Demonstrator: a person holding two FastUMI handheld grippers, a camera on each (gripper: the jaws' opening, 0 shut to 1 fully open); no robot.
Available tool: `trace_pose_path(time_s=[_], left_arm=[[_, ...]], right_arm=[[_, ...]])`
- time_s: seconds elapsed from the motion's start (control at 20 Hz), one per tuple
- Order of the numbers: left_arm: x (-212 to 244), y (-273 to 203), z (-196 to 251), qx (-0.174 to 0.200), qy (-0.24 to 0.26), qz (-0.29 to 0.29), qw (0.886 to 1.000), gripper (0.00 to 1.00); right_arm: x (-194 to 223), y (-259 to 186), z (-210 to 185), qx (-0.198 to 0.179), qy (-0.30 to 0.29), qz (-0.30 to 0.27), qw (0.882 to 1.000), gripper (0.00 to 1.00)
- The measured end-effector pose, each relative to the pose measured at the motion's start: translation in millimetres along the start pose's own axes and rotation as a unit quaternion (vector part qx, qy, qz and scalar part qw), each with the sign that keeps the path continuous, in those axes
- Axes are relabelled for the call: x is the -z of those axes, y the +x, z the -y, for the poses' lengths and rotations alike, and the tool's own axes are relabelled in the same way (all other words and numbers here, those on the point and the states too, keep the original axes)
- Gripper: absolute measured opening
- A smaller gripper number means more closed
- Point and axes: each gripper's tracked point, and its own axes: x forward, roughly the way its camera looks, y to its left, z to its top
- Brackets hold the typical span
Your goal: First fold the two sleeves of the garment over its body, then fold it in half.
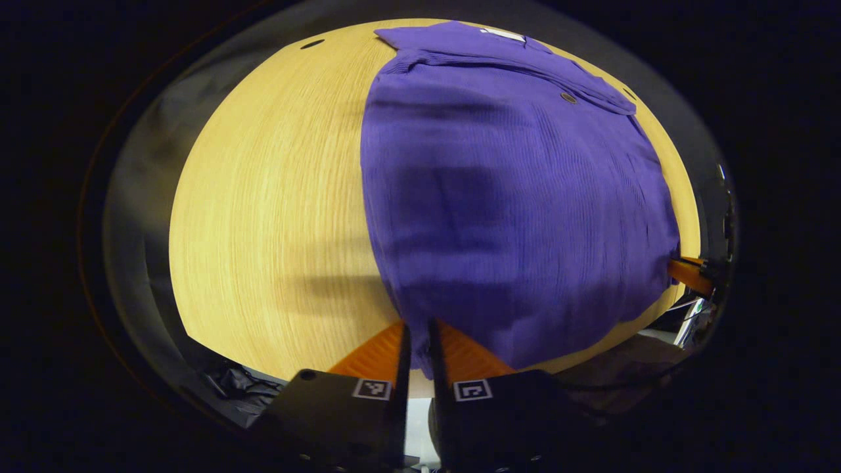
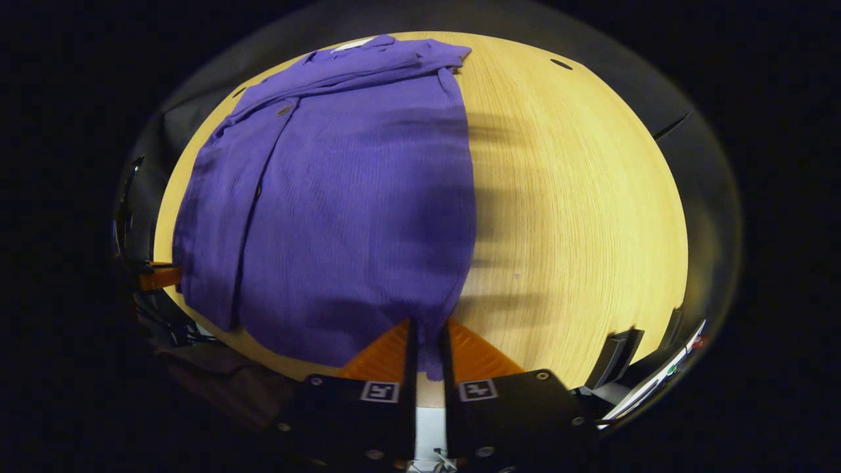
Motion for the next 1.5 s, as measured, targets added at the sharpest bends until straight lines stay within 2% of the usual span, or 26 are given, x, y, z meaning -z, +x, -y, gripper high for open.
trace_pose_path(time_s=[0.05,0.15,0.25,0.45,0.9,1.1,1.5], left_arm=[[13,-6,6,0.001,0.007,-0.002,1.000,0.16],[10,-5,0,0.001,0.002,-0.003,1.000,0.13],[6,-8,-1,0.000,0.005,0.002,1.000,0.13],[-9,-28,0,0.005,0.015,0.024,1.000,0.13],[-68,-73,9,0.051,0.025,0.085,0.995,0.13],[-110,-99,12,0.066,0.046,0.120,0.990,0.13],[-196,-147,6,0.089,0.092,0.164,0.978,0.12]], right_arm=[[1,2,-1,-0.005,0.012,-0.002,1.000,0.06],[-1,-1,-9,-0.027,0.033,-0.007,0.999,0.03],[-6,-6,-13,-0.039,0.054,0.005,0.998,0.03],[-15,-21,-16,-0.051,0.058,0.018,0.997,0.03],[-73,-73,-37,-0.087,0.061,0.083,0.991,0.02],[-102,-95,-42,-0.085,0.056,0.109,0.989,0.03],[-158,-137,-32,-0.050,0.078,0.153,0.984,0.02]])
